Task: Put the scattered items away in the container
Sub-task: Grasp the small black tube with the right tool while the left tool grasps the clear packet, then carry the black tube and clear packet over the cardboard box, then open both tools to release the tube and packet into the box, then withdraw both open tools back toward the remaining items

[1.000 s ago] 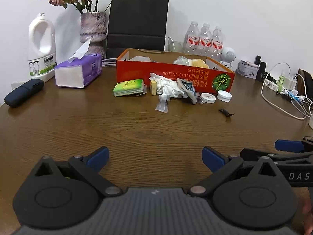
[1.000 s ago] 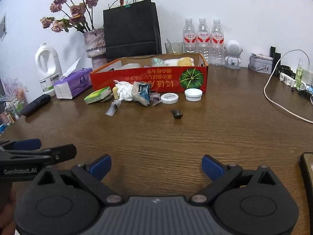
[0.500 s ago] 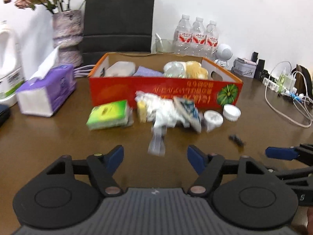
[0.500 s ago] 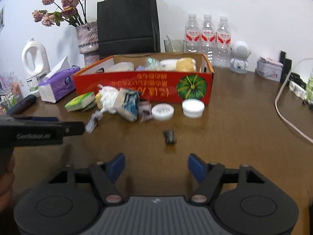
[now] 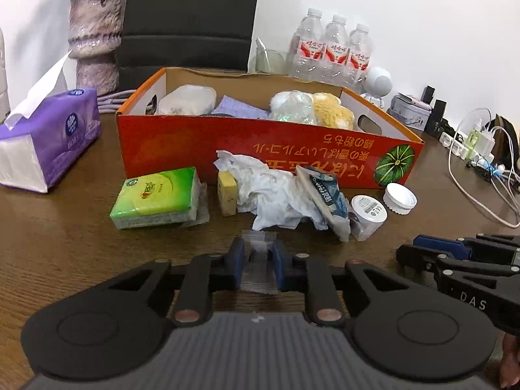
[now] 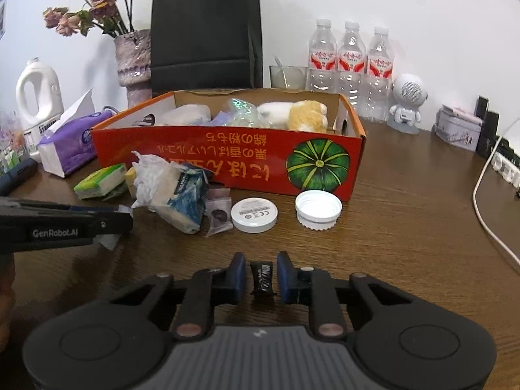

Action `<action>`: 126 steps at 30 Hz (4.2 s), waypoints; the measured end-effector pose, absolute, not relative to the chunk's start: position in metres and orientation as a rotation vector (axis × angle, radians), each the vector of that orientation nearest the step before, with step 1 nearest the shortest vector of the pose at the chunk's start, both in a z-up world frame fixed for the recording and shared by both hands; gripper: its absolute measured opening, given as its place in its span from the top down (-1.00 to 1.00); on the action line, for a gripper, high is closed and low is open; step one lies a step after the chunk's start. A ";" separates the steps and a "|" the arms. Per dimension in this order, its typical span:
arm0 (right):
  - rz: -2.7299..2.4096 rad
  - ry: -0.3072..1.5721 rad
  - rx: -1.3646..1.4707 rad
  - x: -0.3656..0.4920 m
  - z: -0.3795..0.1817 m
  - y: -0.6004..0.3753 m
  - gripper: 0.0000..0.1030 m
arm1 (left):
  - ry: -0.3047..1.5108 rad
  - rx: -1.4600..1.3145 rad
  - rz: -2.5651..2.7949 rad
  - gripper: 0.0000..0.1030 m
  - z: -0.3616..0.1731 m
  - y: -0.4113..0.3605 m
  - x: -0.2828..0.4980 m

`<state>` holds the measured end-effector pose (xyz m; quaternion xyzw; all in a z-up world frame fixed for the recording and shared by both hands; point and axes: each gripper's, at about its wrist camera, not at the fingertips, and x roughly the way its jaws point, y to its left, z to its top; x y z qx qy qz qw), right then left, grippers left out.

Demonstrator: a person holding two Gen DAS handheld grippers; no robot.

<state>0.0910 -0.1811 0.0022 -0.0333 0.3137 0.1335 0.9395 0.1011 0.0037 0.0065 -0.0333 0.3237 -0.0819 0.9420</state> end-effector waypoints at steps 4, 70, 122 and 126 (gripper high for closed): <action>0.276 0.640 -0.066 0.091 0.003 -0.181 0.75 | 0.639 -0.016 -0.156 0.70 0.006 -0.002 0.097; 0.280 0.721 0.086 0.301 0.102 -0.178 0.76 | 0.756 0.030 -0.102 0.70 0.088 0.036 0.265; 0.204 1.009 -0.037 0.267 0.234 -0.143 -0.88 | 0.915 0.027 -0.003 -1.00 0.231 0.029 0.216; 0.217 0.801 -0.082 0.239 0.222 -0.146 -0.88 | 0.661 0.021 0.026 -1.00 0.214 0.030 0.183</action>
